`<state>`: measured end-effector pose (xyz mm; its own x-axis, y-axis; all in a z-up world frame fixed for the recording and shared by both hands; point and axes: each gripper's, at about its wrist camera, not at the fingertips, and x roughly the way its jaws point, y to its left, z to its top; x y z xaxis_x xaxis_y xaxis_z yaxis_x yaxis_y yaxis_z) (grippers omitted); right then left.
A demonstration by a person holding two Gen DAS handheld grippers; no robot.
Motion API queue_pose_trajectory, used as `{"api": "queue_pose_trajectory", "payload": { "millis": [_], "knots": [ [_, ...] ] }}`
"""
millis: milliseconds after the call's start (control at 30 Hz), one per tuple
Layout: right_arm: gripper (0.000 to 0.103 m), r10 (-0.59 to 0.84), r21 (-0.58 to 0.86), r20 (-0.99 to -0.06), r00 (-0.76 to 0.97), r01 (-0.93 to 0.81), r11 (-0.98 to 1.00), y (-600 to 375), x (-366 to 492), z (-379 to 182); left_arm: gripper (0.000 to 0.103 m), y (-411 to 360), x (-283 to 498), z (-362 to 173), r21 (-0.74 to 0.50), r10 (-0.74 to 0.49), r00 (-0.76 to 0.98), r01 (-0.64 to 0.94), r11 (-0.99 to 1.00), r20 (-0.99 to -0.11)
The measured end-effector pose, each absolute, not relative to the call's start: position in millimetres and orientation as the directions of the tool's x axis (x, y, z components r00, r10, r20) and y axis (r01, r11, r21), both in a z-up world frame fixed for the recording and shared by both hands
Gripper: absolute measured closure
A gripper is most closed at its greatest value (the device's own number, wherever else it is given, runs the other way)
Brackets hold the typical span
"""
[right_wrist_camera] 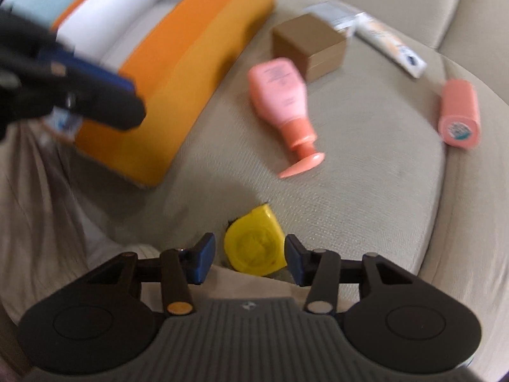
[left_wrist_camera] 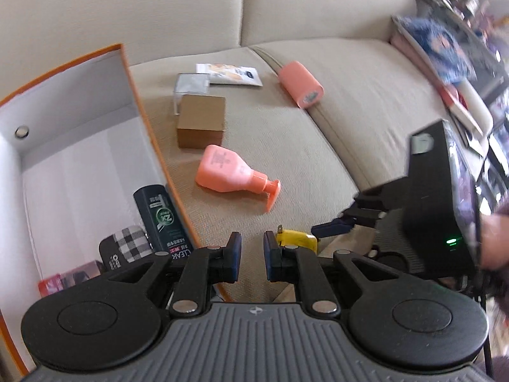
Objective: Organize rigid objects
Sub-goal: 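Move both tools out of the shoebox toward the yellow tape measure and pink bottle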
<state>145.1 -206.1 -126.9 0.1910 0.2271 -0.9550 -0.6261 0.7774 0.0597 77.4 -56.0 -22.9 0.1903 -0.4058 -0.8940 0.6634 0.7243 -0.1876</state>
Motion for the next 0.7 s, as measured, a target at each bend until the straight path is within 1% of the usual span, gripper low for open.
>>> {"api": "queue_pose_trajectory", "payload": {
  "millis": [133,167,267,333,400,433,467,500,533,633,700],
  "knots": [
    [0.048,0.217,0.062,-0.964,0.156,-0.659,0.749,-201,149,-139,0.087,-68,77,-26,-0.143,-0.388,0.182,0.726,0.673,-0.903],
    [0.045,0.215,0.061,-0.964,0.154,-0.663,0.747,-200,150,-141,0.087,-70,77,-27,-0.134,-0.384,0.178,0.739,0.660,-0.906],
    [0.045,0.197,0.041,-0.968,0.154,-0.680,0.732,-195,150,-145,0.087,-78,80,-30,-0.103,-0.365,0.172,0.775,0.623,-0.915],
    [0.050,0.182,0.022,-0.970,0.162,-0.687,0.726,-194,149,-147,0.084,-83,80,-31,-0.081,-0.361,0.169,0.808,0.583,-0.917],
    [0.053,0.187,0.029,-0.969,0.162,-0.676,0.736,-195,151,-148,0.081,-88,79,-33,-0.059,-0.363,0.162,0.847,0.527,-0.918],
    [0.066,0.197,0.041,-0.967,0.162,-0.665,0.746,-197,152,-147,0.080,-90,79,-33,-0.046,-0.359,0.160,0.862,0.504,-0.920],
    [0.083,0.197,0.034,-0.964,0.181,-0.648,0.761,-201,154,-145,0.080,-93,79,-34,-0.033,-0.352,0.160,0.874,0.484,-0.922],
    [0.098,0.221,0.060,-0.957,0.186,-0.623,0.780,-207,158,-142,0.079,-96,80,-35,-0.023,-0.348,0.159,0.884,0.466,-0.924],
    [0.103,0.239,0.083,-0.952,0.189,-0.594,0.800,-214,163,-139,0.077,-98,81,-36,-0.014,-0.345,0.160,0.892,0.452,-0.925],
    [0.103,0.258,0.119,-0.946,0.198,-0.527,0.841,-232,176,-139,0.073,-107,82,-39,0.018,-0.330,0.158,0.921,0.390,-0.930],
    [0.093,0.331,0.196,-0.930,0.161,-0.543,0.816,-236,179,-136,0.070,-115,80,-43,0.047,-0.311,0.153,0.945,0.324,-0.938]
  ]
}}
